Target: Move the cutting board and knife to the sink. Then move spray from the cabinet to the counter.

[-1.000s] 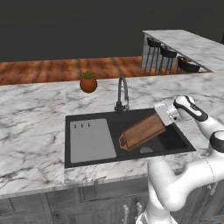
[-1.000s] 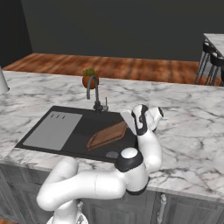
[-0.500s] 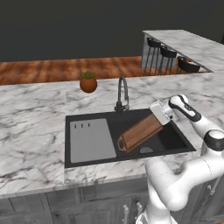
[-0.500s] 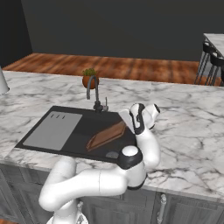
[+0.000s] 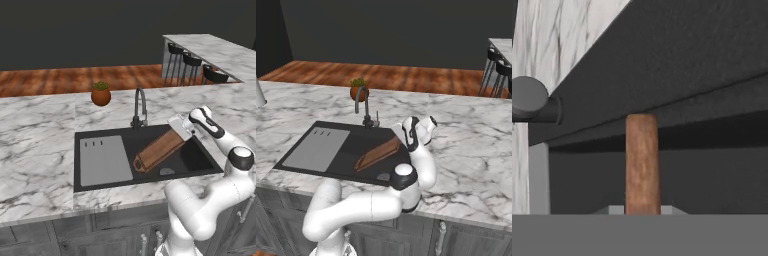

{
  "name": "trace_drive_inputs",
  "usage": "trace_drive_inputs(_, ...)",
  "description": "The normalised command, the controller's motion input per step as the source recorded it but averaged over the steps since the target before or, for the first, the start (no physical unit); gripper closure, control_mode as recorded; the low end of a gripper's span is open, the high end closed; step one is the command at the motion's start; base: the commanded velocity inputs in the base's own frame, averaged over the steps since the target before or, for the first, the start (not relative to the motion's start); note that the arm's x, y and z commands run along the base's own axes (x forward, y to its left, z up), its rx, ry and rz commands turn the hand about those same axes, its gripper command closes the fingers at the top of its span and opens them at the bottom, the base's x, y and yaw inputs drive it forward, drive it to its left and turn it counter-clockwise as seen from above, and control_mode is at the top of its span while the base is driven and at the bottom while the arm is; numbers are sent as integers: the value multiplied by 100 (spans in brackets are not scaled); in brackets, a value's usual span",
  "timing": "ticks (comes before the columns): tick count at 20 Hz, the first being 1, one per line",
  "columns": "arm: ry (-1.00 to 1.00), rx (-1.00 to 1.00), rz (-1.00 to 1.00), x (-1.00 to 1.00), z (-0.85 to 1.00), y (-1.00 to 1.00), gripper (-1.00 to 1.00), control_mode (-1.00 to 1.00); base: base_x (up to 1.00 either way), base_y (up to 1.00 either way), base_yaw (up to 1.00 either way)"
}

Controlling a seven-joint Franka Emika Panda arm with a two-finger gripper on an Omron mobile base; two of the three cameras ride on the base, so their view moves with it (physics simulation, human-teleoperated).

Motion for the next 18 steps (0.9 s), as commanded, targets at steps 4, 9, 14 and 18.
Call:
trace_drive_inputs(4, 0, -2, 0, 31, -14, 0, 100, -100, 0, 0, 0)
trace_drive_inputs(9, 0, -1, 0, 22, -18, 0, 100, -100, 0, 0, 0)
trace_drive_inputs(14, 0, -1, 0, -1, -21, -2, 100, -100, 0, 0, 0)
trace_drive_inputs(18, 0, -3, 0, -12, -20, -5, 100, -100, 0, 0, 0)
